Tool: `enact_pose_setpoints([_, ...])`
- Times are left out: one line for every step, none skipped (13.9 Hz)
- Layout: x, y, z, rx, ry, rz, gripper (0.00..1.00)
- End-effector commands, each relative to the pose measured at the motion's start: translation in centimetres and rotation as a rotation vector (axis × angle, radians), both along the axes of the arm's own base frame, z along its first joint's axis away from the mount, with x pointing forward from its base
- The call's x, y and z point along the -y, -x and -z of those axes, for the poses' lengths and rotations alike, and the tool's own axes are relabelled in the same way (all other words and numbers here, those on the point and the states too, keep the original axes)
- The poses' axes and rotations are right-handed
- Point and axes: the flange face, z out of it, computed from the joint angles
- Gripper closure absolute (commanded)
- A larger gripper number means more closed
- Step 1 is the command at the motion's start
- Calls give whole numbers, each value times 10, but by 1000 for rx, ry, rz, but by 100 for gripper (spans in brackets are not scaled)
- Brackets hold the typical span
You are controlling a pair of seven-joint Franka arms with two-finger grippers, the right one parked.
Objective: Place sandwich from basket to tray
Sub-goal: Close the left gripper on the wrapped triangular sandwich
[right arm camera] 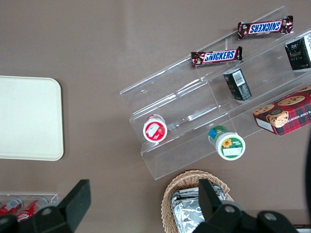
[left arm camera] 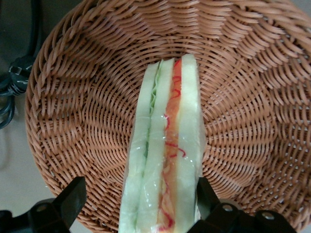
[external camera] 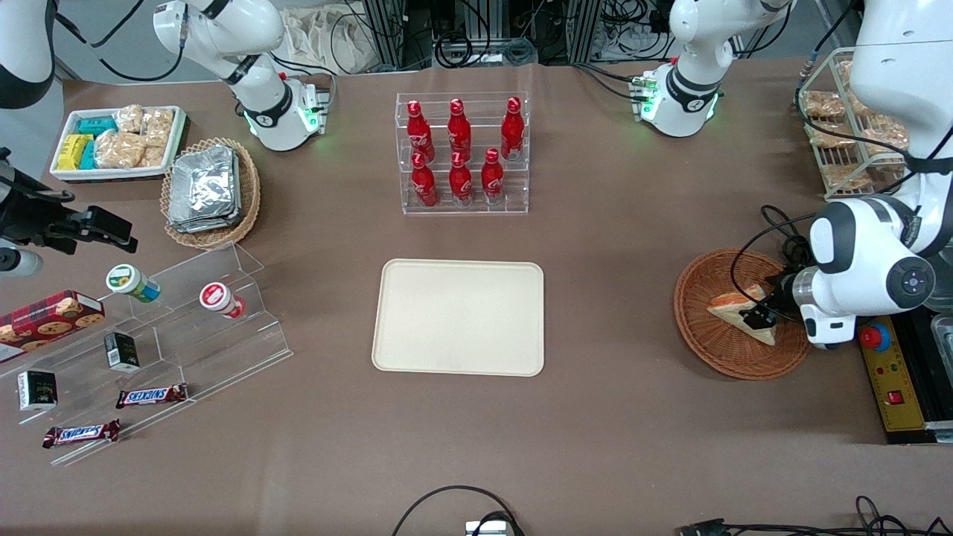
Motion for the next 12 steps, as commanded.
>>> enact_pose_setpoints([-3,2,5,3,3,-20,0])
enact_pose_setpoints([-3,3,9,-3,5,-23,1])
enact_pose_setpoints([-2,3,13,-7,7,-23,2])
enact_pose_setpoints([-2,2,16,-12,10,-27,6])
enact_pose_setpoints([-2,1,19,-14,5,-38,15])
enact_pose_setpoints([-2,-3,16,-6,-4,-59,34])
enact_pose_setpoints([-4,-8,8,9,-16,-82,57])
enact_pose_setpoints([-3,-15,-4,33,-26,-105,69])
enact_pose_setpoints([-2,-23,-15,49,-35,-137,79])
enact_pose_setpoints([1,-30,-26,62,-42,-150,95])
enact_pose_setpoints([3,-33,-38,62,-44,-146,100])
enact_pose_setpoints([9,-38,-50,53,-46,-135,100])
